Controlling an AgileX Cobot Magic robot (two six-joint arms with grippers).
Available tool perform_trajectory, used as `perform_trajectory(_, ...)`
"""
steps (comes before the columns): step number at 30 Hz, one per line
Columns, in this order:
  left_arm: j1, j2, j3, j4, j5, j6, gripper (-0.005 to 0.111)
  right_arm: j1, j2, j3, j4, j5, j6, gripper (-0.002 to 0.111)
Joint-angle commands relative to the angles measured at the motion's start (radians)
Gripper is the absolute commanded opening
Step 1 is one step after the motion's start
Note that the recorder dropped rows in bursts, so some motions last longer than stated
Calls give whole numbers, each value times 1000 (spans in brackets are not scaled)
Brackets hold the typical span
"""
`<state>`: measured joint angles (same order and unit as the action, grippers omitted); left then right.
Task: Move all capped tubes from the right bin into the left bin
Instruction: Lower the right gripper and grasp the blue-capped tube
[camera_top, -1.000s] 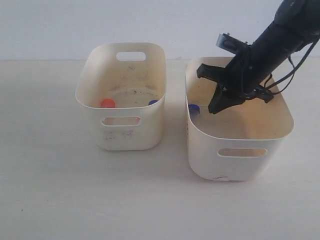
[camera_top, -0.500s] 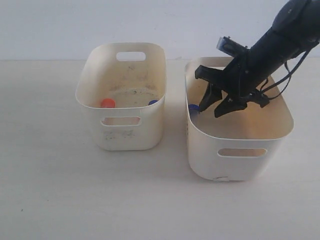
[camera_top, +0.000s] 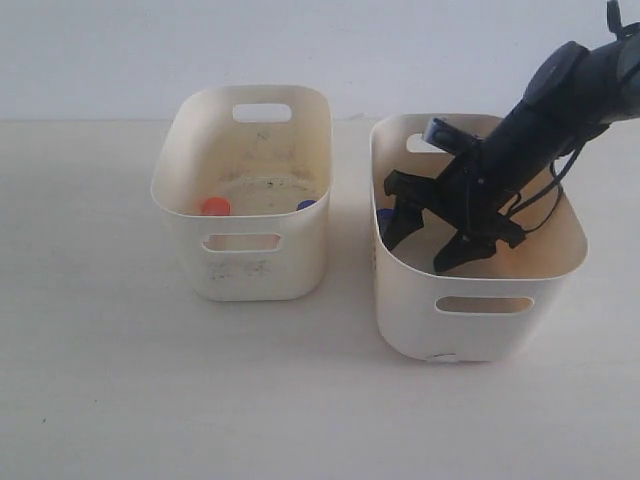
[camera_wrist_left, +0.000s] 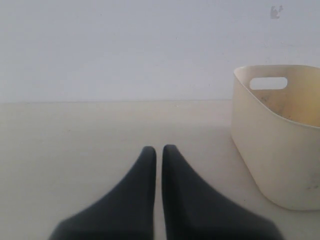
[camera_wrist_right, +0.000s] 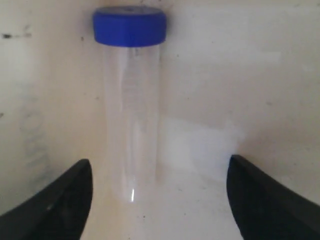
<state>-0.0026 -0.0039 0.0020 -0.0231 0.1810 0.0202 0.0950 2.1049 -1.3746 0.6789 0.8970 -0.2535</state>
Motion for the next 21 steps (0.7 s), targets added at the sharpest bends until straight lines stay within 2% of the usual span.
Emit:
perform_trajectory(1, -7, 4, -2, -3, -7, -4, 4, -4, 10, 2, 8, 9, -18, 72)
perform_trajectory(13, -7, 4, -2, -3, -7, -4, 4, 85, 49, 2, 19, -83, 19, 72)
perform_trajectory(21, -7, 4, -2, -3, -7, -4, 4, 87, 84, 2, -37, -121, 83, 70)
